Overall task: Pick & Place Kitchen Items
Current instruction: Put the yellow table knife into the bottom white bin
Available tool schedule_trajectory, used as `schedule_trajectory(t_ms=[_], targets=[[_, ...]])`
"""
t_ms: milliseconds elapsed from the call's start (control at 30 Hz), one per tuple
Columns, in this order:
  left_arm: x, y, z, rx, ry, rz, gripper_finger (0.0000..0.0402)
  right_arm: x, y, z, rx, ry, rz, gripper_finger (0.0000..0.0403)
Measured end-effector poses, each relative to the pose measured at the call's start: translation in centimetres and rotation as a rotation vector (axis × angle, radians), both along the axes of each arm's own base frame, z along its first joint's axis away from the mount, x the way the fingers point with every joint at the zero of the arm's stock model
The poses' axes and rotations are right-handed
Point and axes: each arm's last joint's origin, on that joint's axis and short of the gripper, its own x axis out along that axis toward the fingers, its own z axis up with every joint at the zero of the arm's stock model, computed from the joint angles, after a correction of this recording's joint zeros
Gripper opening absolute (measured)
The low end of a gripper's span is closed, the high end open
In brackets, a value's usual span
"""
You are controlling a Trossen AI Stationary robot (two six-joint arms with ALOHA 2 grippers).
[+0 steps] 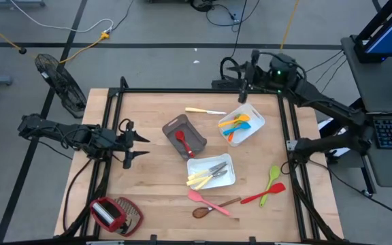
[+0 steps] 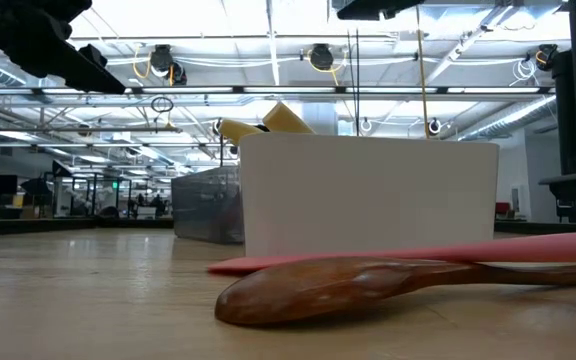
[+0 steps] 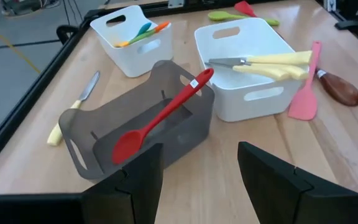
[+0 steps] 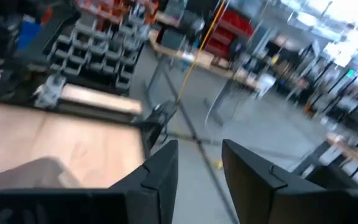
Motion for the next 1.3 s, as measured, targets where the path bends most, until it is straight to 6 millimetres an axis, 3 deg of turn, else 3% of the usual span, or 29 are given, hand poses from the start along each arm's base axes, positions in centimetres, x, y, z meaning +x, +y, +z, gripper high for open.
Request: schedule_trajectory(t_ms=[333,433,600,867,1133,1300], targets=[[0.0,0.0,0.0,-0.002,-0.001,0.001,0.0212,0.3,4.1,-1.1,0.105,0.149,0.001,0.0116],[0.0,0.1,0.1,0.074,-0.006,0.015,0.0212,0.5,4.9,-1.6,0.140,0.188,0.009,0.0116],[0.1,0.2,0.4,0.151,-0.035,0.033,0.0212,0.1,5.7,-3.6,0.187,0.199,0.023,0.0116],[0.7,0.1,2.1,0.068,-0.227,0.061,0.0212,-3.0,6.9,-8.2,0.284,0.048,0.012,0.0116],[1.2,0.3,5.4,0.056,-0.562,0.128,0.0212,-6.8,8.1,-13.1,0.366,-0.076,-0.019,0.0116],[2.4,1.4,6.3,0.003,-0.519,0.295,0.0212,-8.3,8.4,-15.1,0.378,-0.119,-0.065,0.0116]])
